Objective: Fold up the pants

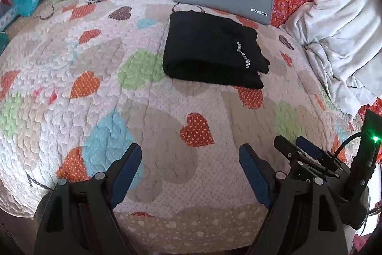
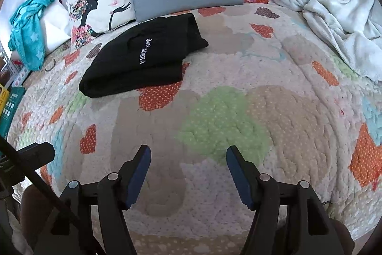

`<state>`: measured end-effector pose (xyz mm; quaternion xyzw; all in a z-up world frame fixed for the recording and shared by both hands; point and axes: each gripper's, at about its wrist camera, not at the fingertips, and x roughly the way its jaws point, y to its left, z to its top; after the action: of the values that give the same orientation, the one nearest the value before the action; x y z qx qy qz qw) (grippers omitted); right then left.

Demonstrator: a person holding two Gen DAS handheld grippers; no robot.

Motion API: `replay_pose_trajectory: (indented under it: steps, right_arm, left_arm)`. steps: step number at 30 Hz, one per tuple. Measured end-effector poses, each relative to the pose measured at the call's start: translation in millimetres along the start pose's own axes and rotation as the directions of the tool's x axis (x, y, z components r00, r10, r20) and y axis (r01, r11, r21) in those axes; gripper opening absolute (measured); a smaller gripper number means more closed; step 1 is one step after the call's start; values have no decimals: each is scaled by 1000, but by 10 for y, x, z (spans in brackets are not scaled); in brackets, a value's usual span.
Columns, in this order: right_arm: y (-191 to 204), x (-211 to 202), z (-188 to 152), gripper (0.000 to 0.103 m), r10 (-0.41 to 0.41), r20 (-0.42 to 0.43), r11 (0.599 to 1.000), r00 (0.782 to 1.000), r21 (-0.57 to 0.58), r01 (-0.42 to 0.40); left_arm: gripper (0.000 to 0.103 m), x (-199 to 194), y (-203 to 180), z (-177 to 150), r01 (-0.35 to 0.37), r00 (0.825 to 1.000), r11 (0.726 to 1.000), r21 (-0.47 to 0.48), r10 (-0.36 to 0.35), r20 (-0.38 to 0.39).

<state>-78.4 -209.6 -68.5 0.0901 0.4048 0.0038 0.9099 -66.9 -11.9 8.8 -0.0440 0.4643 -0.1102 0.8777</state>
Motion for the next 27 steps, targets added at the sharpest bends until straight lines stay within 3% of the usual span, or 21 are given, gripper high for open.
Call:
replay_pose_trajectory:
  steps: [4, 8, 10, 13, 15, 18, 21, 24, 27]
  right_arm:
    - [-11, 10, -1, 70, -6, 1, 1000, 1000, 5, 6]
    - [-20, 8, 3, 70, -9, 8, 1000, 1000, 10, 8]
    - [-20, -37, 17, 70, -9, 30, 1000, 1000, 11, 8]
    - [-5, -118, 42, 70, -1, 57, 1000, 998, 13, 0]
    - [3, -160, 64, 70, 6, 61, 1000, 998, 18, -7]
    - [29, -204, 91, 71, 13, 66, 1000, 998, 13, -14]
    - [82, -233, 121, 72, 16, 71, 1000, 997, -5, -16]
    - [157, -248, 131, 72, 31, 71, 999, 997, -28, -29]
    - [270, -273, 124, 73, 45, 71, 997, 996, -66, -41]
  left_arm:
    - [83, 9, 13, 2, -2, 1000, 1000, -5, 2, 6]
    - [83, -127, 33, 34, -21, 996, 1000, -12, 22, 87]
    - [83, -285, 29, 47, -54, 983, 998, -14, 56, 175]
    - [88, -543, 27, 95, -122, 947, 992, -39, 128, 296]
    - [99, -697, 54, 159, -132, 927, 989, -63, 146, 347]
    - [99, -870, 128, 260, -121, 913, 986, -118, 158, 376]
    - [102, -957, 241, 333, -107, 919, 974, -202, 175, 354]
    - [103, -956, 349, 365, -74, 936, 963, -258, 156, 315]
    - [103, -966, 375, 360, -106, 933, 958, -266, 188, 306]
